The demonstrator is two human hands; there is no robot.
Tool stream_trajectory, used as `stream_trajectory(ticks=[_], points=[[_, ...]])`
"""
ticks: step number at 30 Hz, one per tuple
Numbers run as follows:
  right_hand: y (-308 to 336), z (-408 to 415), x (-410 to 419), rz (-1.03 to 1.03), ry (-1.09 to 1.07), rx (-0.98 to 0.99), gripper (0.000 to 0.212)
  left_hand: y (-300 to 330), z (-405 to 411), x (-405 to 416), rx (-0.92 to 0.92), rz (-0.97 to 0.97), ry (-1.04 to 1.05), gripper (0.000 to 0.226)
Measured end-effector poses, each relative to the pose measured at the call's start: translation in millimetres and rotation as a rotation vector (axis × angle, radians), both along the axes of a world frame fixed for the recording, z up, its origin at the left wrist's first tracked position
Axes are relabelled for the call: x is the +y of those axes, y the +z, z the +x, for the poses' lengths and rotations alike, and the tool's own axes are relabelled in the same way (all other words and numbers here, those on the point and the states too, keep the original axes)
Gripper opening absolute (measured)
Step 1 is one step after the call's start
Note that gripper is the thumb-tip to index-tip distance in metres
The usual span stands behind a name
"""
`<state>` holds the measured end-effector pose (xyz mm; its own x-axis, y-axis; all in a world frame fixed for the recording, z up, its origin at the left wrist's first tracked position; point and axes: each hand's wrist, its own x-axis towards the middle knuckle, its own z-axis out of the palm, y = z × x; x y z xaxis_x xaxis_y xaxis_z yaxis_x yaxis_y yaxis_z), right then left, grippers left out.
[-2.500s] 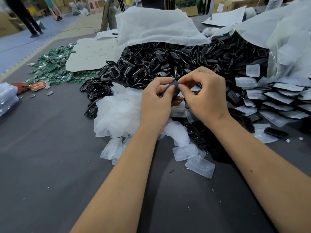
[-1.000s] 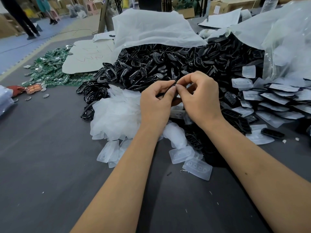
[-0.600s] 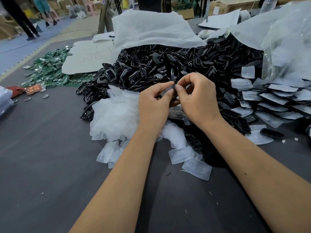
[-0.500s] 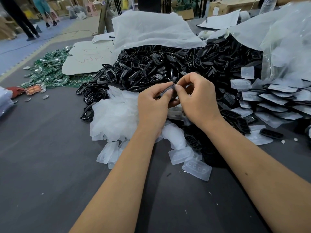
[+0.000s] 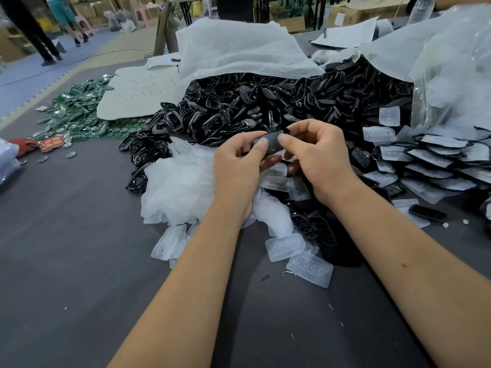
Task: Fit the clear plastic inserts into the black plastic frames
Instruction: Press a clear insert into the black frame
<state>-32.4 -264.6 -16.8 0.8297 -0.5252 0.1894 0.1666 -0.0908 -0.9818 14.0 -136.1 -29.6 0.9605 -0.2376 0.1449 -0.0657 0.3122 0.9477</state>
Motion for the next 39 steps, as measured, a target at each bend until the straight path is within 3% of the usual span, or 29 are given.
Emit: stream_trajectory(ticks=[7, 35, 39], points=[[0.7, -0.2, 1.0, 0.048, 0.101, 0.014, 0.003, 0.2, -0.9, 0.6, -0.032, 0.011, -0.010, 0.014], [-3.7, 1.7, -3.6, 0.066, 0.102, -0.007, 0.013, -0.9, -0.6, 1.7, -0.041, 0.042, -0.027, 0.013], [-2.8, 1.1, -3.9, 0.102, 0.157, 0.011, 0.007, -2.2, -0.3, 0.8, -0.037, 0.036, -0.017, 0.013]])
